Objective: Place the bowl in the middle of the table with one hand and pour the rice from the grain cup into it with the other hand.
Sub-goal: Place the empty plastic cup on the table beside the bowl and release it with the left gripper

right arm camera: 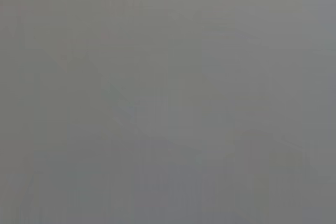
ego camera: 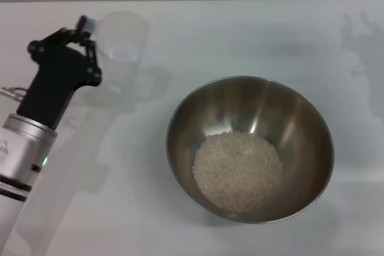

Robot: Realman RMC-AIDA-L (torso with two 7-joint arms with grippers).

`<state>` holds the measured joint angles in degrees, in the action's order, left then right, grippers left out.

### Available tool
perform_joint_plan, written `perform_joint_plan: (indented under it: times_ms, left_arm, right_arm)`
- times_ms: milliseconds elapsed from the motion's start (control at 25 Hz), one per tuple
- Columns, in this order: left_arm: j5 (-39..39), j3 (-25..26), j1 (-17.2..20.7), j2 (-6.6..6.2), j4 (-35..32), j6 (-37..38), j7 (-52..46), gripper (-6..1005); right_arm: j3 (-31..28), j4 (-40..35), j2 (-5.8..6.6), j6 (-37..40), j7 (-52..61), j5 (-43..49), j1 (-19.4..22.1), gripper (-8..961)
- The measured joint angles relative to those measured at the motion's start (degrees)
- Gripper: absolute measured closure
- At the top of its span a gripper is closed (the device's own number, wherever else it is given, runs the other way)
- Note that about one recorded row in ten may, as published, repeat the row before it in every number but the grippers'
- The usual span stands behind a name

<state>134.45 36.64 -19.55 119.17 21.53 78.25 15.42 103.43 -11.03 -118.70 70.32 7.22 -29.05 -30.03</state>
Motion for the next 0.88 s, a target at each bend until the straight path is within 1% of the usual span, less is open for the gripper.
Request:
perform_joint_plan:
  times_ms: [80, 120, 160, 320, 520, 880]
  left_arm:
    - [-2.65, -0.24, -0.04, 0.00, 0.00, -3.16, -3.01, 963]
    - [-2.65, -0.24, -0.04, 0.00, 0.00, -3.16, -3.01, 962]
    - [-3.75, -0.27, -0.26, 0.01, 0.04, -7.18, -5.13, 962]
    - [-4.27, 0.15, -0.54, 0.01, 0.69, -11.52, -6.72, 962]
    - [-6.04, 0.22, -0.91, 0.01, 0.79, -14.04, -9.59, 961]
    - [-6.96, 0.51, -1.58, 0.01, 0.13, -18.93, -9.60, 960]
  right_arm:
    - [-0.02, -0.04, 0.05, 0.22, 0.83, 0.01, 0.18, 597]
    - [-0.04, -0.09, 0.05, 0.25, 0.90, 0.01, 0.24, 597]
    - [-0.07, -0.19, 0.01, 0.27, 0.98, 0.03, 0.28, 597]
    - [-0.09, -0.27, -0.11, 0.29, 1.03, 0.05, 0.22, 597]
    - [-0.12, -0.44, -0.17, 0.32, 1.28, 0.05, 0.08, 597]
    - [-0.10, -1.36, -0.28, 0.36, 1.47, 0.05, -0.12, 597]
